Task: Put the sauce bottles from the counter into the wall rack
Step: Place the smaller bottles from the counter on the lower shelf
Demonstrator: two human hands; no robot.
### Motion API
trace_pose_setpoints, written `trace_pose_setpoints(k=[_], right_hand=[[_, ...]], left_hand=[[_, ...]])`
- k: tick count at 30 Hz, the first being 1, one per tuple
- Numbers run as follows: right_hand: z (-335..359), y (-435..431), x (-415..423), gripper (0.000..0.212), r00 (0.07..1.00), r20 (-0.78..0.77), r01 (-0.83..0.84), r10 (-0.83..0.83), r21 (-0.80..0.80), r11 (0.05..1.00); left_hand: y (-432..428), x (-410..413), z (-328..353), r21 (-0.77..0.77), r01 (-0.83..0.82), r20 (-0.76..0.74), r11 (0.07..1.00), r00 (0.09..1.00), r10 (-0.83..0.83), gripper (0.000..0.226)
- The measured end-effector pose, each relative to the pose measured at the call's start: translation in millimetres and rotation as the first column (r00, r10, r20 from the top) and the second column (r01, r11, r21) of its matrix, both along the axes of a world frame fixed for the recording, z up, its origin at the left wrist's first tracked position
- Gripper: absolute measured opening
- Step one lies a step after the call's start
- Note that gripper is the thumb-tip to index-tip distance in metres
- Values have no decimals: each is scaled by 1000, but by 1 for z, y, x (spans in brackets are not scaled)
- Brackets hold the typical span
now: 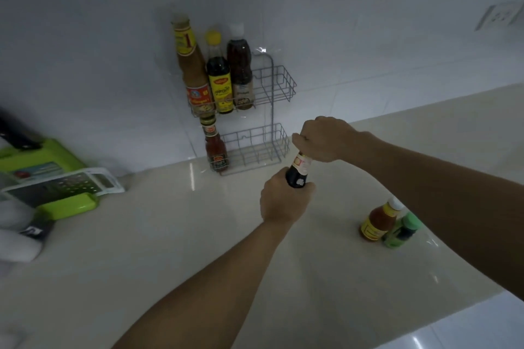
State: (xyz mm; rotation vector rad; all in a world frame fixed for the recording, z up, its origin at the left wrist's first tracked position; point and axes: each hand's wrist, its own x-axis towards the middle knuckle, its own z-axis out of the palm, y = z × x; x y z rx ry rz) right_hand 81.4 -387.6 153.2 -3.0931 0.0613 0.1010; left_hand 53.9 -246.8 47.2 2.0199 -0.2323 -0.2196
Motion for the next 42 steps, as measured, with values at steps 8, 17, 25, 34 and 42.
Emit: trace_pose_setpoints(k=[8,17,25,34,42], right_hand=[[-5,34,18,56,967,168,-199,192,21,980],[19,63,19,58,959,116,-276,258,191,942],[4,75,15,41,984,124,-132,129,18,991],[-19,74,5,45,988,-151,146,-36,816,559],[-62,73,28,21,999,-17,43,-48,796,604]], left_hand=[[43,17,13,-198,120,-200,973,967,-160,18],[71,34,24,-218,154,-242,964,948,-206,15],[67,20,9,-155,43,-121,987,991,-62,15],[67,42,5,-254,-17,-235,967,971,-45,30],[68,72,-9,-304,90,-263,949,949,-174,56]])
